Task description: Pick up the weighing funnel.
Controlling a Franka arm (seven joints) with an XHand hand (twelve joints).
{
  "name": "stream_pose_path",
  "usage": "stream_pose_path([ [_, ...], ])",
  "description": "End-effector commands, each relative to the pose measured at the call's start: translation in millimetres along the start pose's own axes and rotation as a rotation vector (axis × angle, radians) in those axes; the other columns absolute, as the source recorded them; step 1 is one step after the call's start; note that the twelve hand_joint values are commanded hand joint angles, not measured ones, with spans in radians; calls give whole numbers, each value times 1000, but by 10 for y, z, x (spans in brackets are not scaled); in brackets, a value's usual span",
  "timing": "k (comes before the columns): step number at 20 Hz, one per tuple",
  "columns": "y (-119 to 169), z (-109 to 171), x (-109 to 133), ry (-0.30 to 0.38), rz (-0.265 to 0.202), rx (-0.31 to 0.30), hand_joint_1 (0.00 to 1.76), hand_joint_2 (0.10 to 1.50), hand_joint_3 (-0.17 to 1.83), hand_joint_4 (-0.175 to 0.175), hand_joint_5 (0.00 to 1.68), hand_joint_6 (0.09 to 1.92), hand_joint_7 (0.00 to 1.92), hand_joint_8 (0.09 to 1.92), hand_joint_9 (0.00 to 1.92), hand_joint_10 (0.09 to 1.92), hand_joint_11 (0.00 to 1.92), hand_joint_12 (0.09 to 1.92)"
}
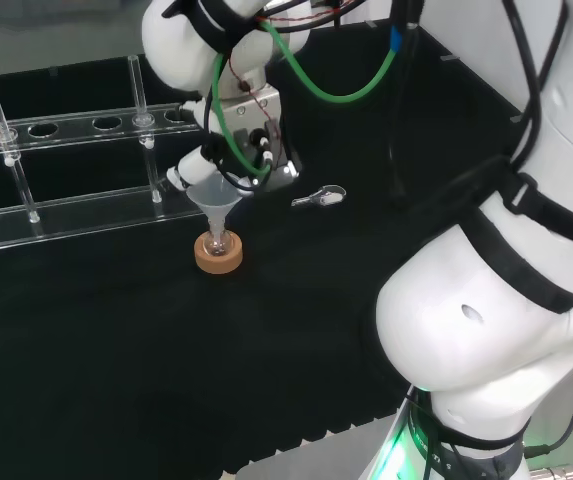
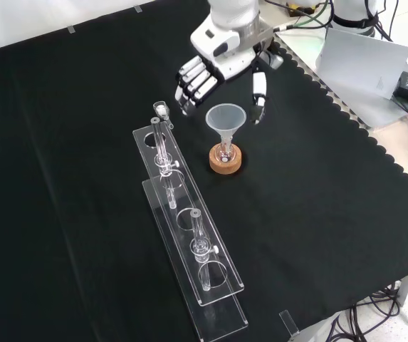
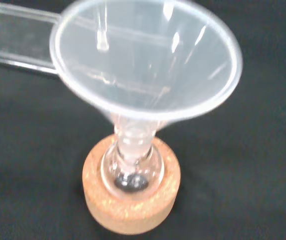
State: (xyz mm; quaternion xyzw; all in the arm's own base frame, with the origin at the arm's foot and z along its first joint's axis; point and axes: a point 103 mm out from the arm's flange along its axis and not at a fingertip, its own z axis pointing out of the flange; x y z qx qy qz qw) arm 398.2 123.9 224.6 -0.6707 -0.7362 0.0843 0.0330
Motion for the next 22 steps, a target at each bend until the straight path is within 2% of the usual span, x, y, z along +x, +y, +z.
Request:
stream_pose_path([
  [1, -152, -286, -87, -1, -21, -17, 378, 604, 159, 23, 159, 87, 203, 522, 64, 774, 0, 1540],
  [4, -170, -460, -156, 14, -35, -32, 377, 605, 157, 23, 153, 87, 202, 524, 62, 777, 0, 1539],
  [7, -181, -624, -318, 27, -26, -45, 376, 606, 155, 23, 150, 87, 203, 526, 63, 780, 0, 1539],
  [10, -180, -710, -557, 17, 8, -54, 376, 607, 152, 23, 150, 87, 213, 532, 73, 787, 0, 1539],
  [14, -152, -723, -902, 32, 80, -51, 384, 612, 149, 22, 170, 87, 230, 541, 94, 796, 0, 1540],
  [18, -105, -653, -1189, 44, 134, -43, 407, 617, 146, 20, 192, 87, 240, 546, 119, 801, 0, 1543],
  [22, -54, -526, -1381, 41, 164, -15, 432, 622, 143, 18, 219, 87, 252, 550, 123, 795, 0, 1546],
])
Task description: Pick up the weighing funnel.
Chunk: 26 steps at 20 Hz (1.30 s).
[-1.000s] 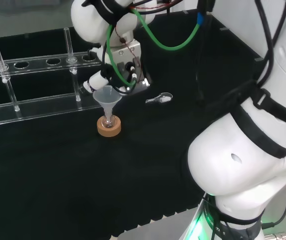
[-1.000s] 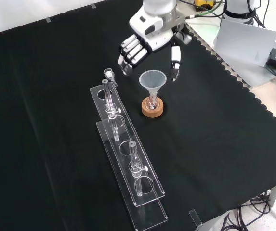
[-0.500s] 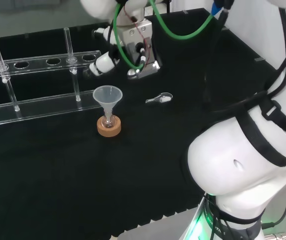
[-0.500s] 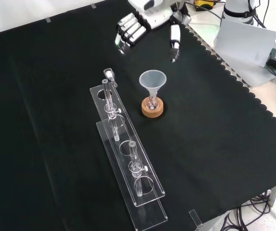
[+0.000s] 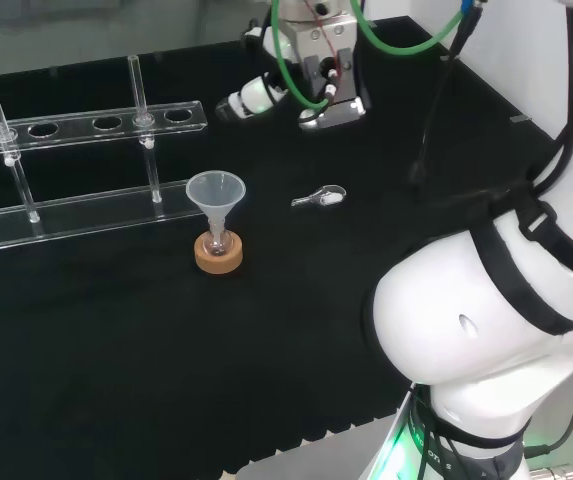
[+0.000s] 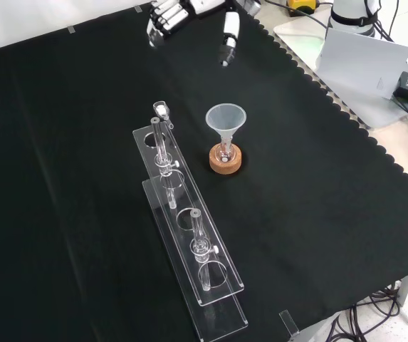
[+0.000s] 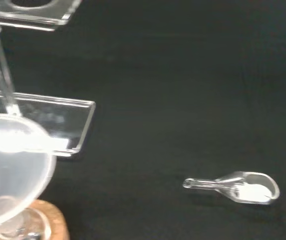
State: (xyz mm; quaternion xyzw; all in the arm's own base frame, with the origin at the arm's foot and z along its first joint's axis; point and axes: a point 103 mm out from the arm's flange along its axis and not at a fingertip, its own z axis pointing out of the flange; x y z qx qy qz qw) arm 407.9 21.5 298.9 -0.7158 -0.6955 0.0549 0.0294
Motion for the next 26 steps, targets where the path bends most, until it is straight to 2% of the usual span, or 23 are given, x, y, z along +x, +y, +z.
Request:
stream_pose_path([
  [1, 111, 177, -342, -12, 53, 44, 435, 622, 142, 18, 222, 87, 253, 550, 117, 791, 0, 1546],
  [3, 142, 283, -403, -18, 67, 78, 440, 622, 138, 18, 213, 87, 237, 543, 85, 781, 0, 1497],
  [5, 177, 416, -452, -30, 79, 128, 438, 626, 124, 18, 187, 87, 201, 525, 29, 755, 0, 1296],
  [7, 196, 554, -505, -37, 91, 163, 427, 631, 103, 18, 141, 87, 150, 501, 6, 646, 0, 1107],
  [11, 199, 811, -617, -49, 126, 227, 409, 647, 65, 22, 26, 87, 26, 438, 0, 248, 0, 617],
  [14, 195, 960, -694, -56, 142, 247, 400, 648, 55, 24, 4, 87, 6, 426, 0, 180, 0, 520],
  [16, 208, 1040, -738, -58, 143, 242, 400, 649, 47, 23, 4, 87, 18, 427, 0, 226, 0, 580],
  [20, 266, 1129, -842, -52, 148, 229, 437, 654, 31, 21, 50, 87, 88, 448, 0, 473, 0, 918],
  [23, 328, 1181, -894, -55, 139, 216, 547, 683, 42, 23, 102, 87, 149, 462, 3, 635, 0, 1077],
  [26, 400, 1231, -941, -58, 135, 218, 614, 697, 59, 26, 176, 87, 199, 467, 31, 715, 0, 1192],
])
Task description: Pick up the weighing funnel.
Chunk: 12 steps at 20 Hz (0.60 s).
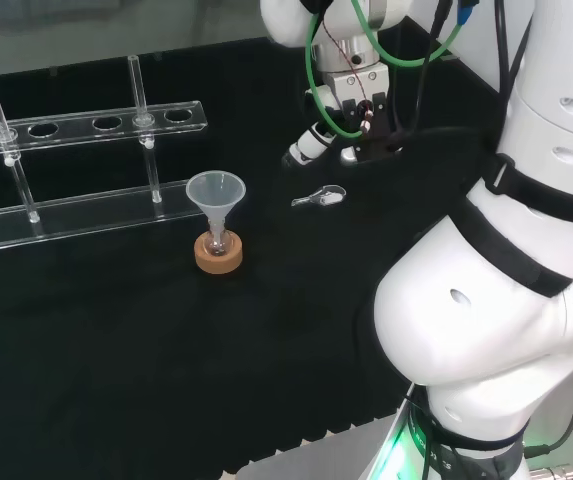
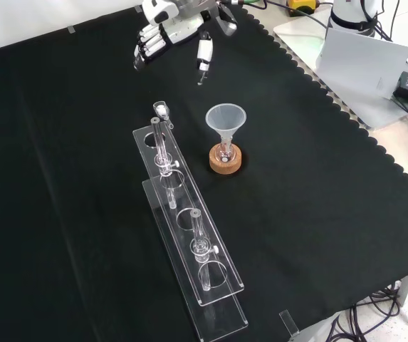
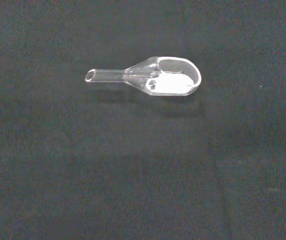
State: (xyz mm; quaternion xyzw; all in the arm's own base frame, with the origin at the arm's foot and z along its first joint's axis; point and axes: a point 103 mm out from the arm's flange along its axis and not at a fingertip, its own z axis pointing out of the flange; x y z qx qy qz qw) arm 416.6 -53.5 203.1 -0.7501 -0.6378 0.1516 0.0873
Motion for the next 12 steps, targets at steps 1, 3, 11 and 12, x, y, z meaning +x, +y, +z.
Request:
stream_pose_path([
  [1, 285, 238, -205, 4, 9, -4, 622, 698, 63, 27, 188, 87, 211, 468, 42, 725, 0, 1216],
  [3, 328, 275, -233, 12, 18, 0, 623, 693, 67, 26, 202, 87, 226, 468, 56, 733, 0, 1254],
  [11, 499, 476, -473, 32, -26, -28, 600, 681, 67, 21, 250, 87, 281, 484, 87, 743, 0, 1279],
  [12, 524, 497, -499, 24, -35, -30, 600, 681, 67, 21, 253, 87, 283, 484, 90, 744, 0, 1281],
])
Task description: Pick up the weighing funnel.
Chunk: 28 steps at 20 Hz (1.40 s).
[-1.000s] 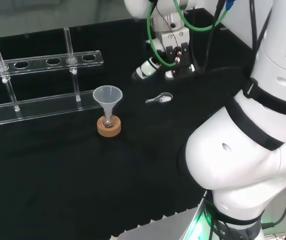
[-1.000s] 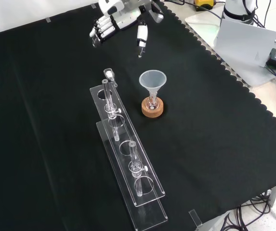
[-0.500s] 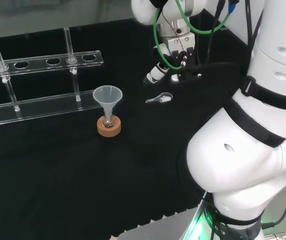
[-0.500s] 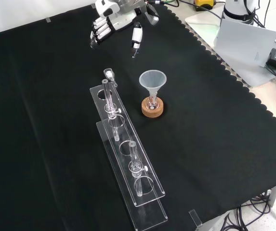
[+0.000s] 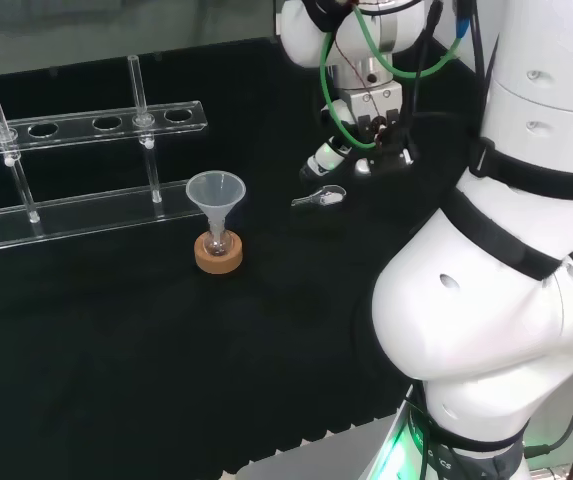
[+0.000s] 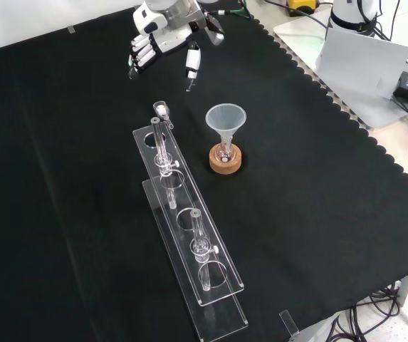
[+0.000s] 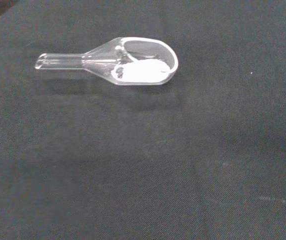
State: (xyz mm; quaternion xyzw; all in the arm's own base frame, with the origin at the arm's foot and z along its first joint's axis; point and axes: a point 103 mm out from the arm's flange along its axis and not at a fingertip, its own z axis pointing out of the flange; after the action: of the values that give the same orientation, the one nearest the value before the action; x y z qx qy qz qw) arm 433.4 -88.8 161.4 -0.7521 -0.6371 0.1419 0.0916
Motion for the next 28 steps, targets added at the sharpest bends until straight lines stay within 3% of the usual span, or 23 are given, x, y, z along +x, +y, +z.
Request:
stream_pose_path([
  [1, 195, 156, -250, 9, -43, -26, 601, 681, 67, 20, 256, 87, 285, 484, 92, 744, 0, 1283],
  [7, 406, 369, -351, 19, -85, 16, 605, 679, 74, 21, 243, 87, 211, 449, 27, 696, 0, 1197],
  [9, 474, 459, -379, 21, -101, 43, 593, 678, 79, 21, 182, 87, 132, 417, 6, 535, 0, 1006],
  [11, 523, 535, -401, 16, -113, 57, 528, 662, 67, 31, 59, 87, 41, 218, 0, 184, 0, 624],
  [12, 545, 573, -415, 28, -114, 62, 504, 656, 58, 36, 29, 87, 20, 119, 0, 93, 0, 437],
  [15, 588, 665, -428, 41, -135, 36, 462, 645, 34, 41, 2, 87, 1, 87, 0, 87, 0, 87],
  [28, 761, 859, -168, 60, -192, 6, 465, 654, 21, 25, 0, 87, 131, 87, 36, 87, 24, 125],
])
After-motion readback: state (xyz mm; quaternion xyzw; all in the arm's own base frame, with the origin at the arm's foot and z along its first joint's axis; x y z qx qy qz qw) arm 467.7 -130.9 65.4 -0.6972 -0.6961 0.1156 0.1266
